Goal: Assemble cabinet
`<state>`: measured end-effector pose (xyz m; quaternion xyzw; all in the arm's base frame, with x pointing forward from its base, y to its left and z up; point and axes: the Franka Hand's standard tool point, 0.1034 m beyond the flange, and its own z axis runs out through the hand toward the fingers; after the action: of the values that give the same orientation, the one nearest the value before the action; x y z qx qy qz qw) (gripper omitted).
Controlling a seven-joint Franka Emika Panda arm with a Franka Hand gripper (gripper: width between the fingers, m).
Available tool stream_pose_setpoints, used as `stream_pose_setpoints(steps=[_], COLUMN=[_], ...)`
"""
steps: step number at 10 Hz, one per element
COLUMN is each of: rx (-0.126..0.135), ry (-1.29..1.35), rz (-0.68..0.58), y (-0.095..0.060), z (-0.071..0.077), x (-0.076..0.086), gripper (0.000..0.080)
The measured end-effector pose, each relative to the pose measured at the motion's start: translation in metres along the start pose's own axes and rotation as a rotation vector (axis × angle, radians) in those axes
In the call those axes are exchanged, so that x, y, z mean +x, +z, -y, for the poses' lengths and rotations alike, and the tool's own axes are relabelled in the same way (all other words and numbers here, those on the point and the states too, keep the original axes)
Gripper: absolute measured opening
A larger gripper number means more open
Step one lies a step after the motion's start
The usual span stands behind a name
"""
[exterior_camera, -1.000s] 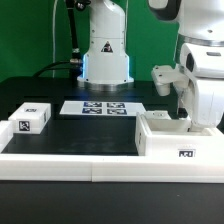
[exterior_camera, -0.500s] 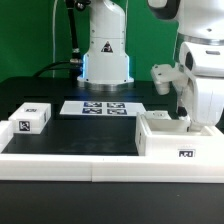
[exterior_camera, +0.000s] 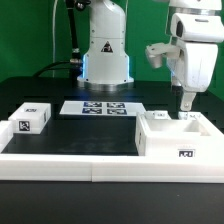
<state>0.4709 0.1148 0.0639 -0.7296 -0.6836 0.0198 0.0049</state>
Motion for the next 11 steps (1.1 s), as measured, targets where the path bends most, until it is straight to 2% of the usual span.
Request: stream_pose_setpoints(steps=[4,5,6,7,9,11], rx=[0.002,-0.007,-0.024,-0.017,-0.022,-0.018], ry=[0.004,0.019,0.041,0.058,0.094,0.124], rz=[0.001,-0.006,-0.018,-0.021,-0.040,-0.053], y=[0.001,0.001,0.004,0.008,0.014,0.019], z=[-0.002,-0.002,0.007,0.017,0.035,0.044], x=[-0.001,0.000,0.002,0.005,0.020,0.033], gripper=[0.0797,0.0797,0.0797,0.0797,0.0797,0.0797])
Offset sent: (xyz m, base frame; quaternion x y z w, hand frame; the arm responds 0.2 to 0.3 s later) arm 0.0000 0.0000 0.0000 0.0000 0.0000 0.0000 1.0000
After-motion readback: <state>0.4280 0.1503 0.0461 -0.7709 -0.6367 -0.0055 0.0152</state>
